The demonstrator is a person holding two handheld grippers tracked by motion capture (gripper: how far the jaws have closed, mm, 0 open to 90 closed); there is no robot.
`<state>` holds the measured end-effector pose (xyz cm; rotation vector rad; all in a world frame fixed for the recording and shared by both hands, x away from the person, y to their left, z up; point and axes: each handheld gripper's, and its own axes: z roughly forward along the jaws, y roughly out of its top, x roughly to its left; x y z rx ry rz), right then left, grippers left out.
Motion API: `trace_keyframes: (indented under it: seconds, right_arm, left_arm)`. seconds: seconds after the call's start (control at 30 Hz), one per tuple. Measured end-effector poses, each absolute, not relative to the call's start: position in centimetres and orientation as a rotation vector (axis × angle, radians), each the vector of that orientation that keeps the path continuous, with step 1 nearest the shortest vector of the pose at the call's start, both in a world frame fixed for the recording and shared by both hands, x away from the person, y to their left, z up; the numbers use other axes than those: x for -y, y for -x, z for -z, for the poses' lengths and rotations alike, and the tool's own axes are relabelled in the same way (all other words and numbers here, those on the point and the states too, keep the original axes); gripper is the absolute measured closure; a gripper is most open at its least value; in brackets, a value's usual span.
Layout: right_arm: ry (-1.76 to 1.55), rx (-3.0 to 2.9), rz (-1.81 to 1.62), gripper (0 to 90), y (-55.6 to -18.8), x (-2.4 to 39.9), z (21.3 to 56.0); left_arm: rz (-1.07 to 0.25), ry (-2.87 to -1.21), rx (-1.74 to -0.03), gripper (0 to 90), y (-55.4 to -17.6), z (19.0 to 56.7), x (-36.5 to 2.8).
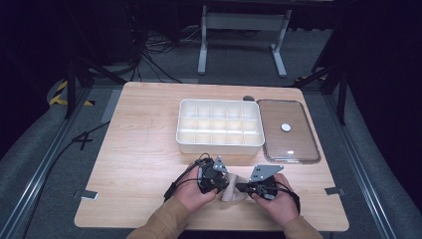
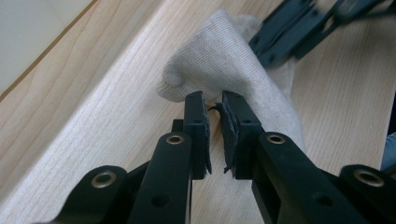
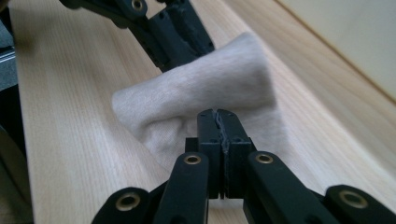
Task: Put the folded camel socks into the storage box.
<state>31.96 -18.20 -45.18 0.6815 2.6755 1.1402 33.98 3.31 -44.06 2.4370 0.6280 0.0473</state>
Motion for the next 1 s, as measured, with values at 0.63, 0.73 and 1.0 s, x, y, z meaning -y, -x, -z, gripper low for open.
trace_keyframes:
  seconds: [0.63,0.73,1.0]
  right_arm:
    - [-0.743,-2.715,-1.036,89.8,-31.9,19.2,46.1]
    - [-0.727,-2.709,-1.027,89.9,-31.8,19.1,45.9]
    - [-0.649,-2.752,-1.034,89.8,-31.2,17.8,45.6]
  left_arm:
    - [-0.005,-2.538,-0.498,76.9,-32.9,44.2,-3.7]
    - [-0.014,-2.541,-0.454,75.4,-32.8,43.9,-3.5]
    - [-0.033,-2.541,-0.423,73.6,-32.7,43.9,-3.2]
